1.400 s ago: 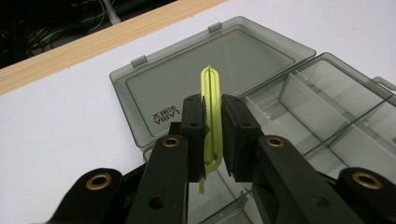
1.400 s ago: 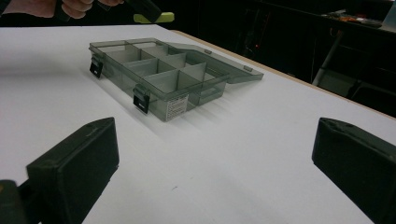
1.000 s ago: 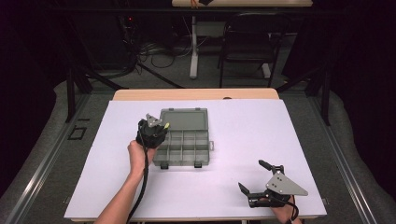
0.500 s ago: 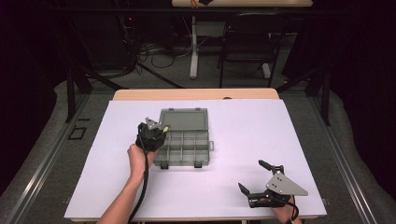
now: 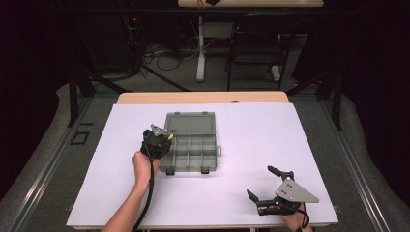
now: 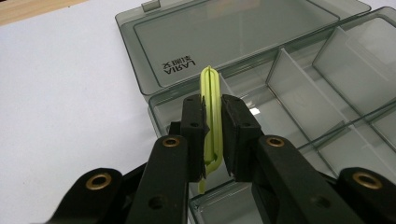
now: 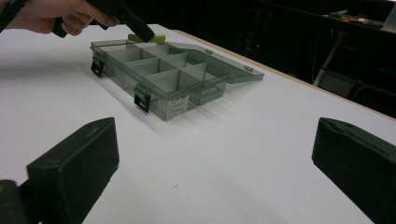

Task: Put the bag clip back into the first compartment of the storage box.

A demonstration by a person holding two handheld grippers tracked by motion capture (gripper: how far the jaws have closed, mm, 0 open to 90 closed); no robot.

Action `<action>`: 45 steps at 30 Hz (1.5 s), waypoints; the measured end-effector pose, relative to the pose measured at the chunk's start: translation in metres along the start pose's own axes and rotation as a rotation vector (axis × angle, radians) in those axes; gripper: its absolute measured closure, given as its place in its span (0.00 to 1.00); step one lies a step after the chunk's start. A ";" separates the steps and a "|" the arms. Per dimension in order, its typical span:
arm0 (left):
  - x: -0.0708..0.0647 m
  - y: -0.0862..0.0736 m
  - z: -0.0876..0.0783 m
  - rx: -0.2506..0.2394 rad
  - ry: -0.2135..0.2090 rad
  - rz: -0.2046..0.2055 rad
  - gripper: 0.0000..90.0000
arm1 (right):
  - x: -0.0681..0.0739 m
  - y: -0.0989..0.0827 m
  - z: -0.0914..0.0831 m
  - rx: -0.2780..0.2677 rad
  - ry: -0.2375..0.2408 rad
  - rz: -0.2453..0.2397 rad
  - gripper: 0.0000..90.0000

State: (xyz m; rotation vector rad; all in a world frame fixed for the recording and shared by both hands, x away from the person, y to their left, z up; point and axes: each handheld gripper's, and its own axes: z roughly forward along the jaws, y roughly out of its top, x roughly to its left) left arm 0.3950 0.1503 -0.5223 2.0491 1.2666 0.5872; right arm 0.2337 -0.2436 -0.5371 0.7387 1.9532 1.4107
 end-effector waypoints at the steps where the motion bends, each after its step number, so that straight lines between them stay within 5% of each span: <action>1: 0.000 0.000 0.001 0.000 0.000 0.001 0.88 | 0.000 0.000 0.000 0.000 0.000 0.000 0.01; 12: -0.002 -0.001 0.005 0.004 -0.002 -0.002 0.84 | 0.000 0.000 0.001 0.005 0.004 -0.001 0.01; 14: -0.003 -0.001 0.002 0.001 0.007 -0.004 0.61 | 0.000 0.000 0.000 0.005 0.006 -0.001 0.01; 20: -0.002 0.001 -0.009 -0.029 0.015 0.002 0.36 | 0.000 0.000 0.001 0.005 0.012 -0.003 0.01; 25: -0.002 0.000 -0.029 -0.074 -0.031 0.037 0.16 | 0.000 -0.001 0.000 0.012 0.013 -0.002 0.01; 45: -0.006 -0.018 -0.080 -0.172 -0.119 0.159 0.12 | 0.000 -0.001 0.000 0.015 0.008 0.004 0.01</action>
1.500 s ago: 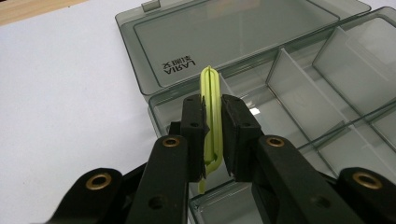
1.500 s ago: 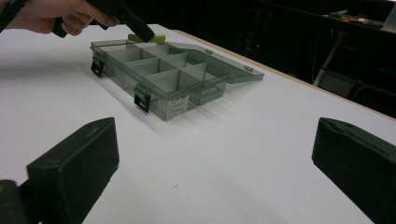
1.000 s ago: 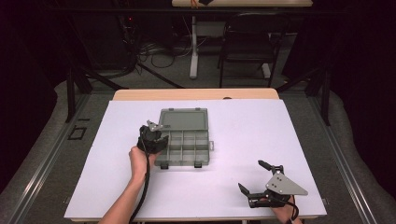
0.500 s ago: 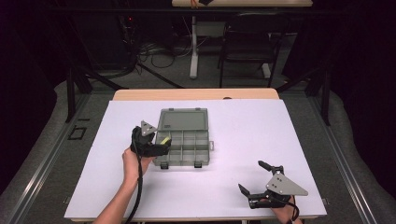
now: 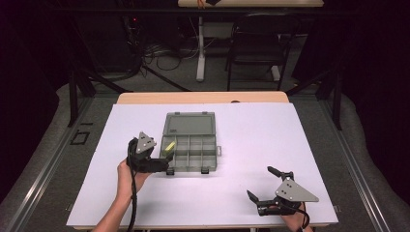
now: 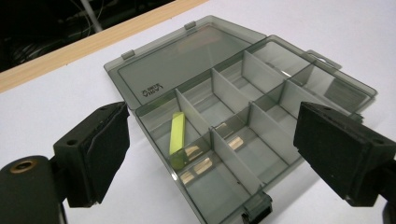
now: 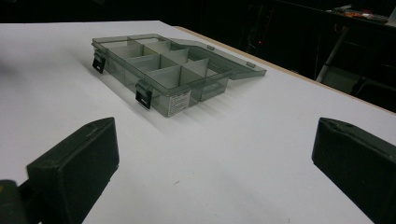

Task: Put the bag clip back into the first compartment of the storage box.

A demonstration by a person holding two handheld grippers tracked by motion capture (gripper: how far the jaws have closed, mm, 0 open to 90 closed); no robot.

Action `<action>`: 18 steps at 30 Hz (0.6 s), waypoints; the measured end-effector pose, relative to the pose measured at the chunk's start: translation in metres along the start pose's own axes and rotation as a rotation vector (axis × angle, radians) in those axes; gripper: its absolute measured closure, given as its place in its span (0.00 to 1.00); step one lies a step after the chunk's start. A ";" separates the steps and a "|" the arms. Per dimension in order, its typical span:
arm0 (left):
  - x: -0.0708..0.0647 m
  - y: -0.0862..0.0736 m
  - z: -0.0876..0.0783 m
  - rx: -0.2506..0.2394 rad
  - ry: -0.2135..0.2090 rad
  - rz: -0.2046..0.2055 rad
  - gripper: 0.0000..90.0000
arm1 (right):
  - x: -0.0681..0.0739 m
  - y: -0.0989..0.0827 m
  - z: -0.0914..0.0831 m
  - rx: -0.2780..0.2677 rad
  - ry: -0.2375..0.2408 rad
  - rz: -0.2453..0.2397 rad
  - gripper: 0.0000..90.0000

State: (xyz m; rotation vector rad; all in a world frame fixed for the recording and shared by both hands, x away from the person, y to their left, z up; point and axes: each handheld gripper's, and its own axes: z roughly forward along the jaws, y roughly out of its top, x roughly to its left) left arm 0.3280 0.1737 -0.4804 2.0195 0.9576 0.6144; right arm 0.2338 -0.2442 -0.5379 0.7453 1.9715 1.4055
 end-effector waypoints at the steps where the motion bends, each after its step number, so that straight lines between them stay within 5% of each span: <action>1: 0.000 0.000 0.000 0.000 0.000 0.000 0.12 | 0.000 0.000 0.000 0.000 0.000 0.000 0.01; 18: -0.006 -0.030 -0.035 -0.057 -0.045 0.043 0.11 | 0.000 0.000 0.000 0.002 -0.002 0.000 0.01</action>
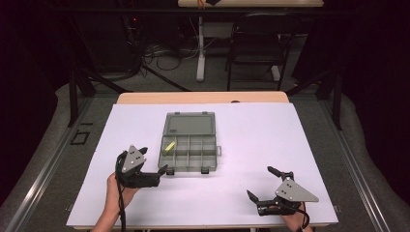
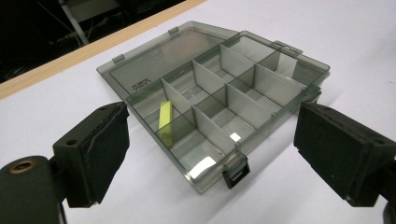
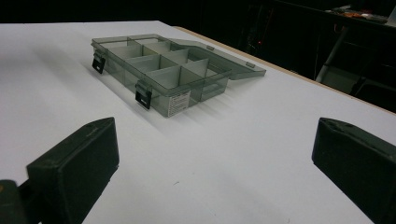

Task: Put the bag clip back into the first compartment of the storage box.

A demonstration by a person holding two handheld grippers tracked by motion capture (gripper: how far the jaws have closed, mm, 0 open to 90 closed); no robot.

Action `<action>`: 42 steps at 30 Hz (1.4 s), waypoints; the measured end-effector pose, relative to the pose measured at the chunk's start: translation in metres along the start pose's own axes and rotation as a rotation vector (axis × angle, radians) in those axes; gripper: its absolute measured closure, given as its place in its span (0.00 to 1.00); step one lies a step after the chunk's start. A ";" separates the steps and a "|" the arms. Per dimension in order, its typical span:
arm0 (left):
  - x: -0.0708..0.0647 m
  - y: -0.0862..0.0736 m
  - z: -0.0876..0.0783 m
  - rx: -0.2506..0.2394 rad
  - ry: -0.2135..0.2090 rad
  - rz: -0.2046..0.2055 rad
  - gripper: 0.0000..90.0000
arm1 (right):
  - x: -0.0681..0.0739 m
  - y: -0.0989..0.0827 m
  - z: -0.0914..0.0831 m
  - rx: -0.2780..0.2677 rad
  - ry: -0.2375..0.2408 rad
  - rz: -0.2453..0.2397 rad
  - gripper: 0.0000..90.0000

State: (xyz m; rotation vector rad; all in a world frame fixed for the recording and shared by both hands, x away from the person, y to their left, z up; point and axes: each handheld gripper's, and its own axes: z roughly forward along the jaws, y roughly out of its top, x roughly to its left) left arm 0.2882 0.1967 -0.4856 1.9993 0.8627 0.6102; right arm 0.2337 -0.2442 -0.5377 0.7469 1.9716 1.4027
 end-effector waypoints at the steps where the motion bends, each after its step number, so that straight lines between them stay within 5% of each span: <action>1: 0.000 0.000 0.000 0.000 0.000 0.000 0.11 | 0.000 0.000 0.000 -0.001 0.001 -0.001 0.01; 28: -0.002 -0.060 -0.024 -0.074 -0.026 0.004 0.11 | 0.001 0.000 0.001 0.005 0.000 -0.003 0.01; 42: -0.001 -0.075 -0.026 -0.141 -0.032 0.016 0.11 | 0.001 0.000 0.002 0.005 0.000 -0.004 0.01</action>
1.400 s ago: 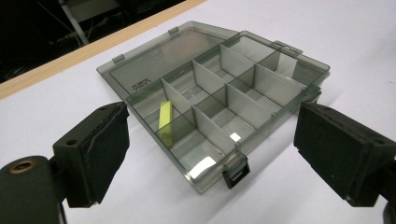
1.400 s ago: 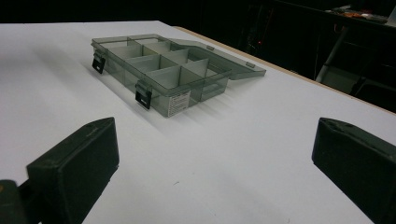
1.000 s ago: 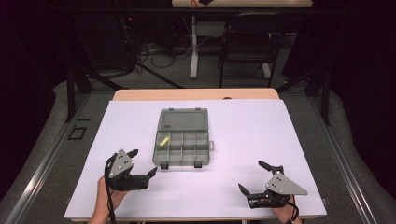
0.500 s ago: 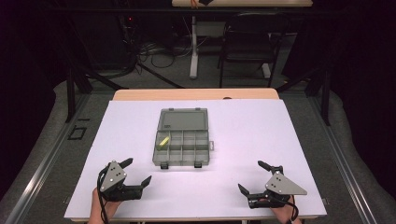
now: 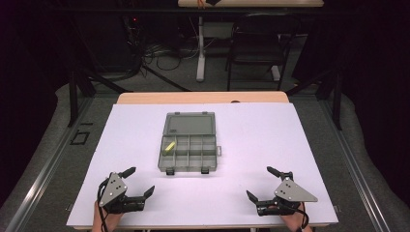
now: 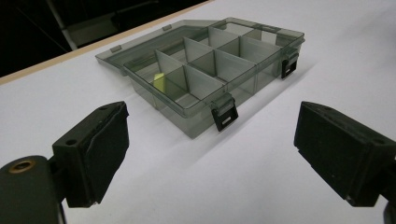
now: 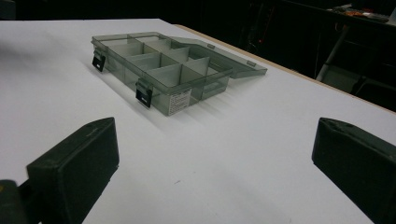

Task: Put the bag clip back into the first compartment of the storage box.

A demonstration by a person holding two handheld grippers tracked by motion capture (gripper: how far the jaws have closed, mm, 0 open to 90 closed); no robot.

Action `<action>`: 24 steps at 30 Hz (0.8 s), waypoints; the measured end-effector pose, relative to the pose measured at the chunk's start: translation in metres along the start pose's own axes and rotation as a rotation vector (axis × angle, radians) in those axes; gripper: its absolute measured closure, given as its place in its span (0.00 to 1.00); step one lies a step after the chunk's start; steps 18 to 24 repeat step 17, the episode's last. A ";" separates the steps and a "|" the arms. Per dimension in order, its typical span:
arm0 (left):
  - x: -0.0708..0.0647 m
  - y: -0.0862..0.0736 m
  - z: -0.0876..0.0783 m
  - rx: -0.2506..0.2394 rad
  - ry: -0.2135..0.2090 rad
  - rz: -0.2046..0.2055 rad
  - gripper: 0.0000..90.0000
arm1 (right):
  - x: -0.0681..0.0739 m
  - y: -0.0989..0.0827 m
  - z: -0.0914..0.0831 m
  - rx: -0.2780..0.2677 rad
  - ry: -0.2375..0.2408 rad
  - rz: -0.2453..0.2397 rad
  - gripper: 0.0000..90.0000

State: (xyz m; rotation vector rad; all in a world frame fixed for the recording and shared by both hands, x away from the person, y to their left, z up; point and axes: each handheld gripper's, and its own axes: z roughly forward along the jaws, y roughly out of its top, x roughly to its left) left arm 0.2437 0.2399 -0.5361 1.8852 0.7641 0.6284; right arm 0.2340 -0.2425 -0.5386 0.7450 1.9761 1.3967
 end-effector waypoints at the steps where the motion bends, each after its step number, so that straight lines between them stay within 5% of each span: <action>1: 0.000 -0.002 0.000 -0.003 0.003 -0.004 0.11 | 0.000 0.000 0.000 0.001 0.002 0.001 0.01; 24: -0.002 -0.005 0.007 0.020 -0.016 0.012 0.11 | 0.000 0.000 0.000 -0.004 0.005 -0.009 0.01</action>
